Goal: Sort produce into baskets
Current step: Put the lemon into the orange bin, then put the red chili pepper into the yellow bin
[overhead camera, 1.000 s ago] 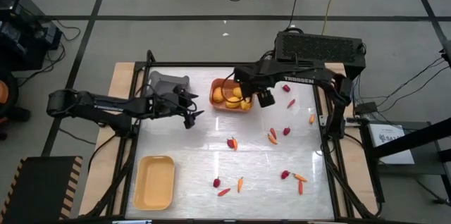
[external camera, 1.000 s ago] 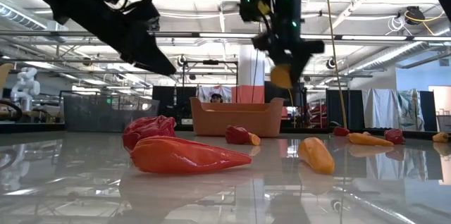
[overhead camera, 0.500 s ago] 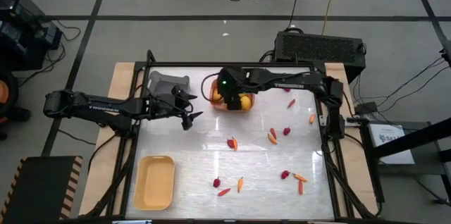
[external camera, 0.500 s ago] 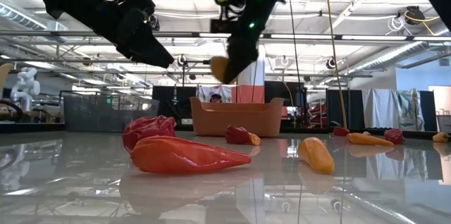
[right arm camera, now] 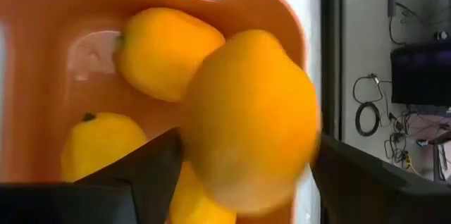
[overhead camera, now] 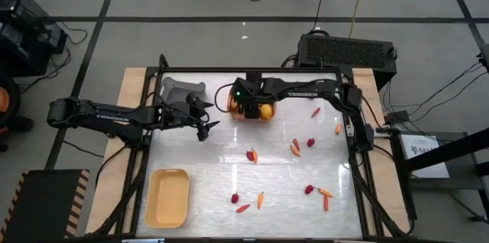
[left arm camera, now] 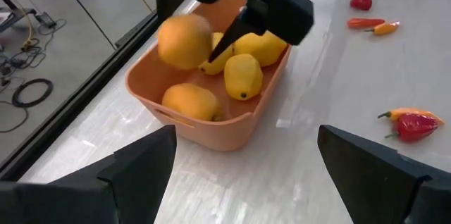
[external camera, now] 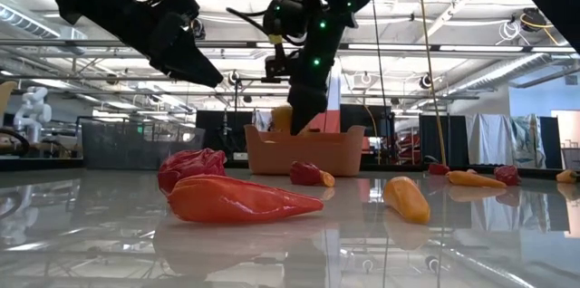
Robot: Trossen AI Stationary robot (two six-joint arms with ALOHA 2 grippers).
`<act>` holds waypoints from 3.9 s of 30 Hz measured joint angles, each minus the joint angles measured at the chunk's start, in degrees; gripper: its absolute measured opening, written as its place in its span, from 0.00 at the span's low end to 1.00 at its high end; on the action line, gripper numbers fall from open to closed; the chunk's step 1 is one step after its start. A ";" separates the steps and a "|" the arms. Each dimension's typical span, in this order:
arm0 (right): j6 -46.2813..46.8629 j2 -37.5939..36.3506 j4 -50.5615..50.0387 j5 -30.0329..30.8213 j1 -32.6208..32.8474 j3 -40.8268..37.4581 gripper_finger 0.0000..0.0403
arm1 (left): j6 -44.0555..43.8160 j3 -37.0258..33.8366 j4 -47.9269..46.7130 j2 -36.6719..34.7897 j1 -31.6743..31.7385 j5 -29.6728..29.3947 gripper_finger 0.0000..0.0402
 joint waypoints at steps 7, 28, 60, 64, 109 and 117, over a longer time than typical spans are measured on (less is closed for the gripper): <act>1.12 -0.04 -1.08 -0.04 -0.65 0.00 0.79 | 0.36 -0.02 0.16 0.00 0.01 -0.02 0.88; 30.18 -0.15 -38.42 -1.71 8.35 17.92 0.78 | -0.66 -0.02 1.14 0.00 0.01 -0.13 0.88; 71.27 -12.63 -8.67 18.47 52.20 -16.24 0.78 | -4.66 0.00 24.84 1.64 -24.42 9.49 0.88; 63.33 -13.05 -1.75 19.71 51.03 -16.17 0.78 | -4.54 0.09 24.83 2.75 -25.14 9.34 0.88; 43.18 -13.10 11.56 9.39 35.83 -16.15 0.78 | 1.29 2.63 31.72 24.06 -19.35 -0.65 0.88; 42.23 -13.25 10.38 -0.99 33.60 -16.15 0.78 | -13.84 0.25 29.45 25.91 -19.46 -6.25 0.88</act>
